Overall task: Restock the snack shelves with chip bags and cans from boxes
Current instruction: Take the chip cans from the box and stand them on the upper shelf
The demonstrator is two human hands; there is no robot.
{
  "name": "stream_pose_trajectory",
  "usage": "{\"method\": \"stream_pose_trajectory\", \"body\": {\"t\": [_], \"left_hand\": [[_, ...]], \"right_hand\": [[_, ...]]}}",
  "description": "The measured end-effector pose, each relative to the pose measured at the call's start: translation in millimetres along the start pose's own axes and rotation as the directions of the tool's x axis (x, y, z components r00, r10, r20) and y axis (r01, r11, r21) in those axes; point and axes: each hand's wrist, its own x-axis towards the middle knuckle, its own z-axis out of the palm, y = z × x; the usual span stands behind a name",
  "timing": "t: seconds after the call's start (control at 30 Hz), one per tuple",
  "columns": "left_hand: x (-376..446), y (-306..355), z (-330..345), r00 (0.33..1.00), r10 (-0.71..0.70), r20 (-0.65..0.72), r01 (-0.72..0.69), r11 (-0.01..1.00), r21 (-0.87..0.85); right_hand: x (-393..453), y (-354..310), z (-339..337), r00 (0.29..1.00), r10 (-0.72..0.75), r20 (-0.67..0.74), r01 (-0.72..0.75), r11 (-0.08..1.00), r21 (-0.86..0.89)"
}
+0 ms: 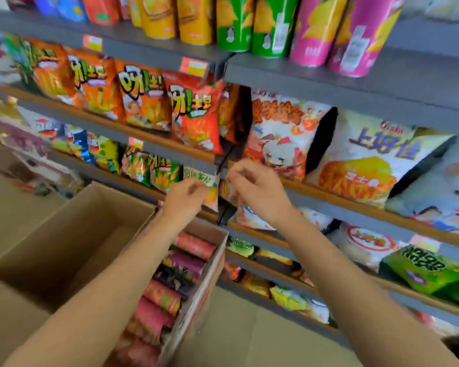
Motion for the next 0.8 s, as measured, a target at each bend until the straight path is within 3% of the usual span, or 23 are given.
{"method": "stream_pose_trajectory", "body": {"t": [0.13,0.27,0.33,0.43,0.5,0.7,0.8], "left_hand": [[-0.2,-122.4,-12.8,0.974,-0.227,0.02,0.22,0.96,0.173],[3.1,-221.0,-26.5,0.95,-0.312,-0.01,0.291,0.874,0.39],[5.1,-270.9,-33.7,0.946,-0.314,-0.077,0.305,0.788,0.535],[6.0,-327.7,-39.0,0.921,-0.387,-0.056,0.331,0.697,0.636],[5.5,-345.5,-38.2,0.941,-0.336,-0.032,0.258,0.657,0.708],[3.4,-367.7,-39.4,0.99,-0.142,-0.012,0.102,0.647,0.756],[5.4,-366.8,-37.5,0.992,-0.126,-0.007,0.087,0.641,0.763]], "right_hand": [[-2.5,85.5,105.4,0.907,0.304,0.291,-0.263,0.949,-0.172],[-8.4,148.8,188.0,0.757,0.518,0.398,-0.366,0.841,-0.399],[-10.1,175.6,221.0,0.698,0.594,0.399,-0.381,0.78,-0.496],[-7.2,206.6,262.7,0.601,0.681,0.418,-0.406,0.711,-0.574],[0.4,224.2,281.5,0.552,0.732,0.4,-0.394,0.652,-0.648],[10.5,295.1,324.9,0.565,0.788,0.244,-0.341,0.492,-0.801],[5.5,306.5,343.5,0.526,0.835,0.162,-0.302,0.361,-0.882]]}}
